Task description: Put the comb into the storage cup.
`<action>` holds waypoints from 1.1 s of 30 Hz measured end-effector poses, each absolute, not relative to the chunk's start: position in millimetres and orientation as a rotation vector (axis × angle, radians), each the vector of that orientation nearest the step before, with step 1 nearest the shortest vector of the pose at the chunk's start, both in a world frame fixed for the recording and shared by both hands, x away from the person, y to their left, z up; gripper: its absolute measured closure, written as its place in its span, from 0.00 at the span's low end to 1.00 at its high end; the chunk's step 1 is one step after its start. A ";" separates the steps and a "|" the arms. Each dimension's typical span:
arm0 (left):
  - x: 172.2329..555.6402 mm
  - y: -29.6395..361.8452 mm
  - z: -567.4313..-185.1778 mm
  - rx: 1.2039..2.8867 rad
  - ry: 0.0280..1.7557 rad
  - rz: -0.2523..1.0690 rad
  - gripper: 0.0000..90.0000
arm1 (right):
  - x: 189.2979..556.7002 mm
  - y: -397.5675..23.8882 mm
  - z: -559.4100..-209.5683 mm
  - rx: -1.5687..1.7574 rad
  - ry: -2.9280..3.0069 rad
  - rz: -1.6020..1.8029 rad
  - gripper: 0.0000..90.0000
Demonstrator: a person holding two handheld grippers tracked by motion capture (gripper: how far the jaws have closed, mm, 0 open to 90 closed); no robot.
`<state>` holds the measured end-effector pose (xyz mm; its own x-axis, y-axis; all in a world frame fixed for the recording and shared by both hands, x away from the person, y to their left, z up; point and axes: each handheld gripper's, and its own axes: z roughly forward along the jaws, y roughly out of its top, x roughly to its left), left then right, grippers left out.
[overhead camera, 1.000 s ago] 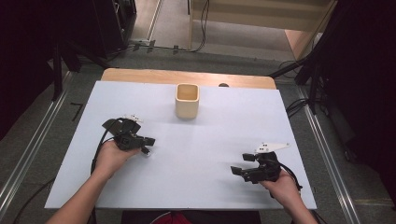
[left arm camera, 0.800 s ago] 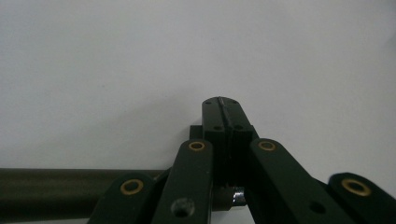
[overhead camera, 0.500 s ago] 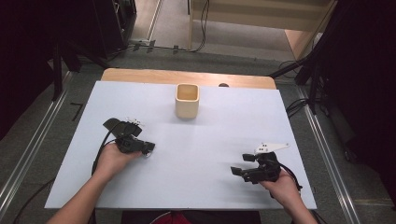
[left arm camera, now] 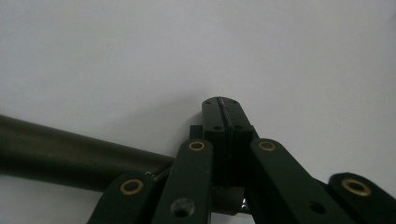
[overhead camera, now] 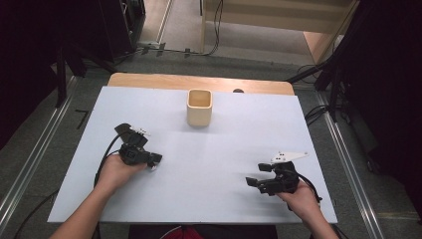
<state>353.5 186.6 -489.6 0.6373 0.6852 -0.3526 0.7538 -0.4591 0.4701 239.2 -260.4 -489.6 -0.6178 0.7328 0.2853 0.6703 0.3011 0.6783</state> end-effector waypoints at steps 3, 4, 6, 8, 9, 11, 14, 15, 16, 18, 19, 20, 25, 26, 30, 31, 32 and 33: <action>353.0 189.4 -489.8 2.255 1.123 -0.151 1.00 | 240.0 -259.6 -489.3 1.334 2.473 1.226 0.21; 352.9 190.5 -489.8 2.254 1.124 -0.159 1.00 | 240.3 -259.3 -489.2 1.335 2.473 1.225 0.21; 352.5 191.2 -490.1 2.247 1.130 -0.165 1.00 | 241.0 -258.9 -489.0 1.332 2.474 1.228 0.21; 351.9 194.5 -490.2 2.245 1.130 -0.166 1.00 | 241.7 -258.5 -489.0 1.323 2.474 1.230 0.21; 351.6 195.7 -490.1 2.246 1.132 -0.166 1.00 | 241.9 -258.3 -488.8 1.322 2.476 1.230 0.21; 350.8 197.5 -490.1 2.242 1.133 -0.167 1.00 | 242.3 -257.8 -488.4 1.319 2.477 1.232 0.21; 350.0 200.2 -490.1 2.236 1.136 -0.162 1.00 | 243.3 -257.2 -488.3 1.314 2.480 1.234 0.21; 349.7 201.3 -490.1 2.238 1.131 -0.157 1.00 | 243.7 -256.9 -488.3 1.313 2.481 1.232 0.21; 349.4 202.6 -490.2 2.241 1.122 -0.155 1.00 | 243.9 -256.4 -488.2 1.316 2.481 1.234 0.21; 348.9 205.0 -490.5 2.241 1.109 -0.141 1.00 | 244.5 -255.8 -487.9 1.314 2.483 1.234 0.21; 348.6 206.0 -490.6 2.239 1.104 -0.133 1.00 | 244.9 -255.6 -488.0 1.311 2.483 1.236 0.21; 348.5 207.3 -490.5 2.245 1.095 -0.122 1.00 | 245.2 -255.5 -488.0 1.308 2.484 1.237 0.21; 347.0 211.8 -491.4 2.233 1.086 -0.106 1.00 | 246.5 -254.5 -487.8 1.304 2.486 1.236 0.21; 346.9 212.9 -491.4 2.232 1.085 -0.099 1.00 | 246.7 -254.4 -487.8 1.302 2.486 1.237 0.21; 346.5 218.6 -492.9 2.220 1.065 -0.082 1.00 | 247.2 -254.1 -487.8 1.299 2.489 1.237 0.21; 346.5 220.0 -492.7 2.217 1.069 -0.071 1.00 | 247.3 -253.9 -487.8 1.299 2.489 1.235 0.21; 346.7 221.7 -492.6 2.213 1.076 -0.065 1.00 | 247.4 -253.7 -487.8 1.303 2.488 1.236 0.21; 347.1 223.2 -492.7 2.208 1.077 -0.067 1.00 | 247.5 -253.5 -487.8 1.303 2.489 1.235 0.21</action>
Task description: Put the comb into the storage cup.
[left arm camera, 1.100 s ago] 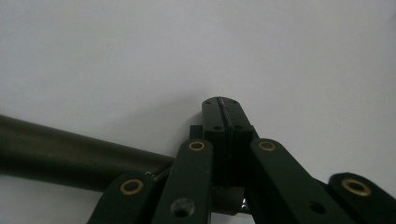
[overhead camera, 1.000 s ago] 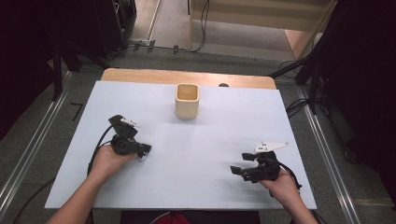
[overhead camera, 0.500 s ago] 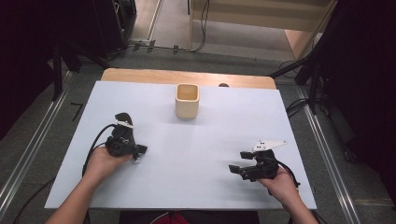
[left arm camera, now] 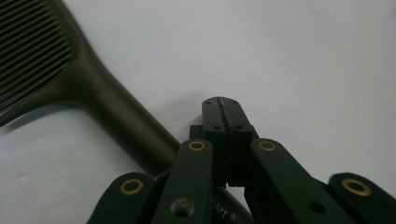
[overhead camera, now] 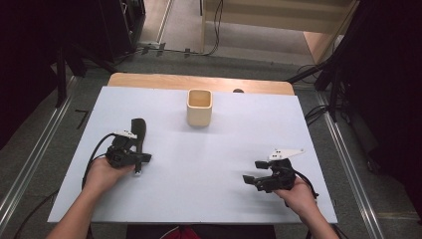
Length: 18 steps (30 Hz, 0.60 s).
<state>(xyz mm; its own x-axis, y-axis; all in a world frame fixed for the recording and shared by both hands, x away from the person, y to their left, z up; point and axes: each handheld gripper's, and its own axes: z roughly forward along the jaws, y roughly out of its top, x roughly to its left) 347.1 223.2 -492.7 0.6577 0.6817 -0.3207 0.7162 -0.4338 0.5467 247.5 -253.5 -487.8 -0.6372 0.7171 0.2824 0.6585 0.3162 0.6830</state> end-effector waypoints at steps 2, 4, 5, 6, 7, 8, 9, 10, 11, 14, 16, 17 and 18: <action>347.2 224.5 -492.7 2.209 1.078 -0.063 1.00 | 247.8 -253.4 -487.8 1.298 2.494 1.232 0.21; 347.7 226.7 -493.1 2.203 1.074 -0.057 1.00 | 248.1 -253.4 -487.8 1.297 2.491 1.232 0.21; 347.8 227.0 -493.2 2.201 1.073 -0.056 1.00 | 248.2 -253.3 -487.8 1.300 2.490 1.235 0.21; 347.9 227.5 -493.2 2.201 1.072 -0.054 1.00 | 248.2 -253.2 -487.8 1.302 2.490 1.234 0.21; 347.9 228.0 -493.1 2.202 1.072 -0.051 1.00 | 248.3 -253.2 -487.9 1.301 2.490 1.233 0.21; 347.9 228.9 -493.1 2.205 1.068 -0.045 1.00 | 248.2 -253.1 -487.8 1.301 2.490 1.232 0.21; 347.8 229.9 -492.7 2.209 1.069 -0.040 1.00 | 248.2 -253.1 -487.8 1.300 2.490 1.231 0.21; 347.6 230.8 -492.3 2.209 1.074 -0.032 1.00 | 248.2 -253.1 -487.9 1.299 2.490 1.229 0.21; 347.7 232.4 -491.9 2.212 1.074 -0.028 1.00 | 248.1 -253.1 -487.8 1.300 2.489 1.230 0.21; 347.5 236.6 -492.0 2.207 1.078 -0.028 1.00 | 248.2 -253.4 -487.9 1.302 2.487 1.231 0.21; 347.6 237.5 -492.1 2.202 1.082 -0.027 1.00 | 248.3 -253.4 -487.9 1.301 2.488 1.230 0.21; 348.0 238.4 -492.1 2.201 1.085 -0.028 1.00 | 248.3 -253.4 -487.9 1.301 2.488 1.230 0.21; 348.4 239.6 -491.9 2.202 1.091 -0.028 1.00 | 248.2 -253.0 -487.9 1.301 2.490 1.228 0.21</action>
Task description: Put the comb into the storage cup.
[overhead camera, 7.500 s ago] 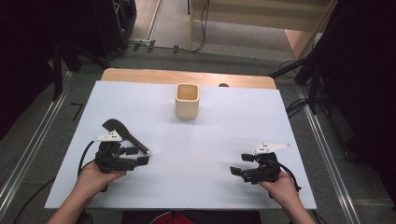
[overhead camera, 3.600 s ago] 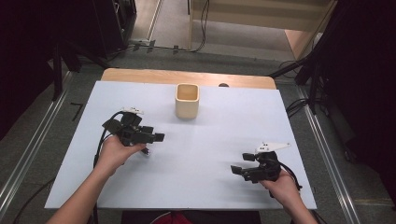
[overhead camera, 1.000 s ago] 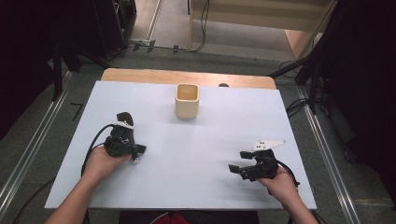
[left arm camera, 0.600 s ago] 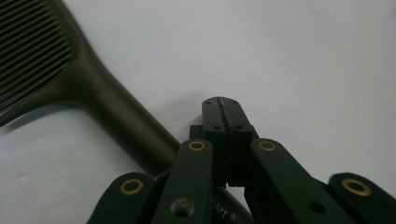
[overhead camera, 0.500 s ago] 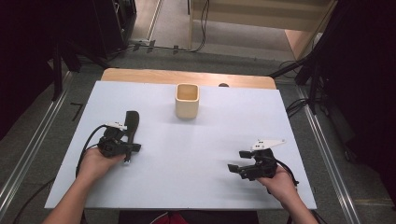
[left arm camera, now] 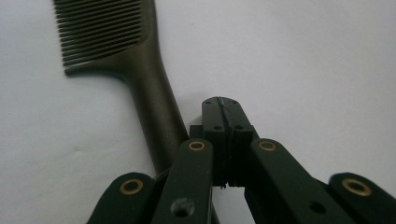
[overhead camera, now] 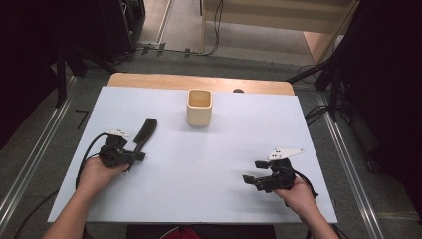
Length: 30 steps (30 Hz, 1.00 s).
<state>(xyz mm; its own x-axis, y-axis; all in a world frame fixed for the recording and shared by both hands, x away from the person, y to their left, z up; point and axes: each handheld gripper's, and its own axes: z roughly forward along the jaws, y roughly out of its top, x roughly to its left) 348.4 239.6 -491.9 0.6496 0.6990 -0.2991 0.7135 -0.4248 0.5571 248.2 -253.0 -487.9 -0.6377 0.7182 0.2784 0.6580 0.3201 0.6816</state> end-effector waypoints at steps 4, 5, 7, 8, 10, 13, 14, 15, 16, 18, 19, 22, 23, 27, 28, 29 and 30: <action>348.2 240.6 -491.4 2.202 1.097 -0.017 1.00 | 248.1 -252.9 -488.1 1.300 2.493 1.228 0.21; 348.2 240.6 -491.4 2.202 1.097 -0.017 1.00 | 248.1 -253.0 -488.1 1.300 2.492 1.228 0.21; 348.3 241.4 -490.9 2.202 1.106 -0.016 1.00 | 248.0 -253.1 -488.3 1.304 2.490 1.229 0.21; 348.3 241.5 -490.9 2.203 1.107 -0.014 1.00 | 248.0 -253.1 -488.3 1.304 2.490 1.229 0.21; 348.6 241.7 -490.1 2.211 1.106 -0.006 1.00 | 247.8 -253.4 -488.3 1.304 2.490 1.229 0.21; 348.8 245.2 -488.3 2.224 1.109 0.020 1.00 | 247.7 -254.1 -488.4 1.300 2.490 1.228 0.21; 348.9 247.0 -488.4 2.211 1.118 0.018 1.00 | 247.5 -254.1 -488.4 1.304 2.486 1.232 0.21; 349.2 249.0 -488.2 2.210 1.118 0.019 1.00 | 247.4 -254.3 -488.4 1.304 2.485 1.230 0.21; 349.3 250.1 -488.0 2.204 1.123 0.019 1.00 | 247.3 -254.4 -488.4 1.305 2.485 1.229 0.21; 349.4 251.0 -487.9 2.201 1.125 0.016 1.00 | 247.2 -254.4 -488.3 1.306 2.485 1.230 0.21; 349.8 251.5 -487.4 2.204 1.126 0.024 1.00 | 247.2 -254.4 -488.4 1.303 2.486 1.229 0.21; 350.2 251.1 -487.1 2.204 1.126 0.029 1.00 | 246.9 -254.6 -488.3 1.302 2.488 1.230 0.21; 350.4 251.1 -487.0 2.203 1.127 0.028 1.00 | 246.9 -254.7 -488.3 1.302 2.487 1.230 0.21; 351.3 252.2 -485.4 2.203 1.131 0.042 1.00 | 246.4 -255.0 -488.2 1.312 2.486 1.228 0.21; 351.3 252.2 -485.4 2.203 1.131 0.042 1.00 | 246.3 -255.2 -488.2 1.310 2.487 1.229 0.21; 351.9 253.5 -484.6 2.196 1.138 0.042 1.00 | 246.3 -255.4 -488.3 1.310 2.487 1.232 0.21; 352.3 254.0 -484.7 2.189 1.143 0.038 0.99 | 246.3 -255.7 -488.4 1.307 2.487 1.232 0.21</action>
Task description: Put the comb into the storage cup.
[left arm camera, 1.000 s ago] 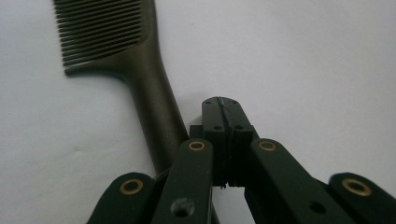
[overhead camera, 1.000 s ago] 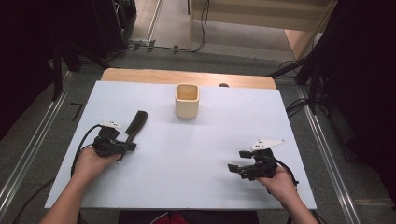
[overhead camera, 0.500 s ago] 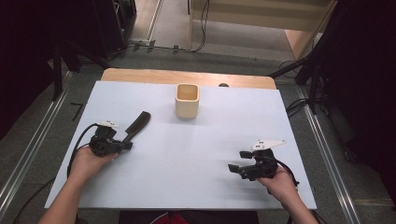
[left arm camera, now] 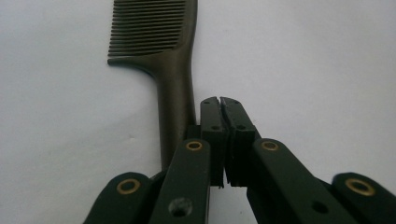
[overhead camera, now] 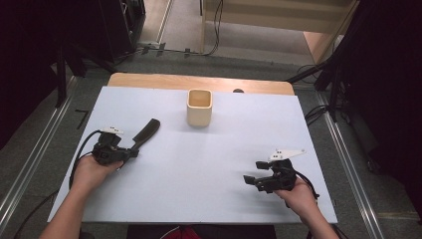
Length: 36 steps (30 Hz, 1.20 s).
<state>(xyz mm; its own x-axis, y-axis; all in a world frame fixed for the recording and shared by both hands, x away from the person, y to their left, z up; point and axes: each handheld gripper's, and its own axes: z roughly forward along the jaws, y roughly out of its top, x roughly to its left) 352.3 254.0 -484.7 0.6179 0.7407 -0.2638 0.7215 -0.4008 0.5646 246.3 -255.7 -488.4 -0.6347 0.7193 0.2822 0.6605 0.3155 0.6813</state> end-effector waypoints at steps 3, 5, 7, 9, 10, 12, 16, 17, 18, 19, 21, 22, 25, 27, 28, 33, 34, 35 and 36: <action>352.6 253.8 -484.5 2.193 1.142 0.039 0.99 | 245.7 -256.0 -488.5 1.311 2.482 1.232 0.21; 352.9 253.4 -484.6 2.194 1.141 0.041 0.99 | 245.4 -256.4 -488.4 1.312 2.482 1.232 0.21; 353.4 253.6 -484.8 2.186 1.145 0.036 0.99 | 244.9 -256.6 -488.4 1.316 2.483 1.229 0.21; 353.5 253.6 -484.8 2.185 1.146 0.033 0.98 | 244.3 -256.8 -488.3 1.323 2.481 1.230 0.21; 354.1 253.9 -484.4 2.166 1.145 0.005 0.97 | 244.2 -257.0 -488.4 1.321 2.479 1.230 0.21; 353.0 252.9 -481.5 2.135 1.131 -0.011 0.96 | 244.2 -257.4 -488.5 1.319 2.478 1.231 0.21; 347.9 248.2 -473.0 2.101 1.096 -0.031 0.89 | 243.5 -257.7 -488.5 1.315 2.478 1.231 0.21; 347.9 248.2 -473.0 2.101 1.096 -0.031 0.89 | 243.1 -257.8 -488.3 1.318 2.479 1.231 0.21; 345.1 245.1 -469.7 2.097 1.085 -0.033 0.88 | 243.0 -258.0 -488.3 1.320 2.479 1.230 0.21; 344.1 243.6 -468.6 2.089 1.083 -0.044 0.86 | 242.9 -258.3 -488.3 1.322 2.478 1.228 0.21; 342.0 240.7 -466.6 2.075 1.089 -0.054 0.80 | 242.7 -258.5 -488.3 1.324 2.475 1.231 0.21; 342.0 240.7 -466.6 2.075 1.089 -0.054 0.78 | 242.7 -258.5 -488.3 1.324 2.475 1.231 0.21; 335.4 234.5 -463.2 2.066 1.064 -0.046 0.70 | 242.4 -258.7 -488.3 1.326 2.473 1.231 0.21; 331.2 232.5 -462.3 2.050 1.047 -0.045 0.64 | 242.4 -258.8 -488.5 1.326 2.474 1.230 0.21; 329.0 231.6 -462.0 2.040 1.044 -0.049 0.60 | 242.3 -258.9 -488.5 1.327 2.473 1.229 0.21; 320.4 228.5 -459.5 2.001 1.017 -0.083 0.51 | 241.8 -259.5 -488.6 1.327 2.473 1.228 0.21; 318.5 227.6 -459.1 1.994 1.010 -0.086 0.49 | 241.8 -259.6 -488.6 1.328 2.473 1.227 0.21; 317.0 227.2 -459.0 1.994 0.993 -0.084 0.47 | 241.6 -259.6 -488.7 1.330 2.472 1.227 0.21; 314.9 226.1 -459.2 1.993 0.986 -0.078 0.44 | 241.5 -259.8 -488.7 1.329 2.472 1.226 0.21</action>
